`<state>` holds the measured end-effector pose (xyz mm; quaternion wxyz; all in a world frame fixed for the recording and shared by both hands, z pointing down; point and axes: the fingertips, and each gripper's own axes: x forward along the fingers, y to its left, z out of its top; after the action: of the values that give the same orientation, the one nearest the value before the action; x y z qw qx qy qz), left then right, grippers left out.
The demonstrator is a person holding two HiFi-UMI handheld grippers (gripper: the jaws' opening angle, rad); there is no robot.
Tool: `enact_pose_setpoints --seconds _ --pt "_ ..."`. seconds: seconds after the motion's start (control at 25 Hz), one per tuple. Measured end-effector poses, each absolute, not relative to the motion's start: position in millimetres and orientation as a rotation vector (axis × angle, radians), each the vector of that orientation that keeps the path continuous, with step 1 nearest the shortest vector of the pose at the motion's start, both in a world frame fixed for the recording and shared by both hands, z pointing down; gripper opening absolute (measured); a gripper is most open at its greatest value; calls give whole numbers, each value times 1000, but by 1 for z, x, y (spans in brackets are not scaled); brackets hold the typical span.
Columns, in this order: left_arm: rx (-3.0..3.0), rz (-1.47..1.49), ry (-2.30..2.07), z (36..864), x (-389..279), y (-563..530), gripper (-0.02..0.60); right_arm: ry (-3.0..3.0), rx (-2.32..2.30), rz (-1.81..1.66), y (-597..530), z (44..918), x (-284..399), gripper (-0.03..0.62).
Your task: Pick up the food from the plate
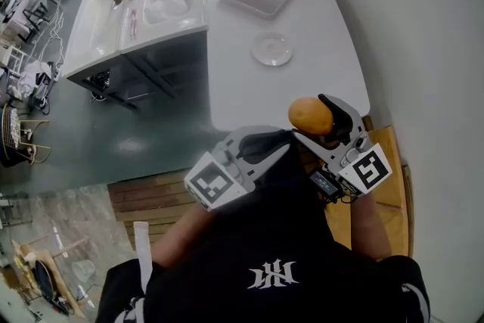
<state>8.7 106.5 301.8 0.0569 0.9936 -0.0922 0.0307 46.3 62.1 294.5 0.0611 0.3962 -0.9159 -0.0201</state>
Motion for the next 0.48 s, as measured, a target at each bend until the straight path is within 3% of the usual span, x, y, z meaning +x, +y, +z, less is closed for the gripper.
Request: enact_pose_setpoints --seconds 0.48 --pt "3010 98 -261 301 10 110 48 -2775 1231 -70 64 290 50 324"
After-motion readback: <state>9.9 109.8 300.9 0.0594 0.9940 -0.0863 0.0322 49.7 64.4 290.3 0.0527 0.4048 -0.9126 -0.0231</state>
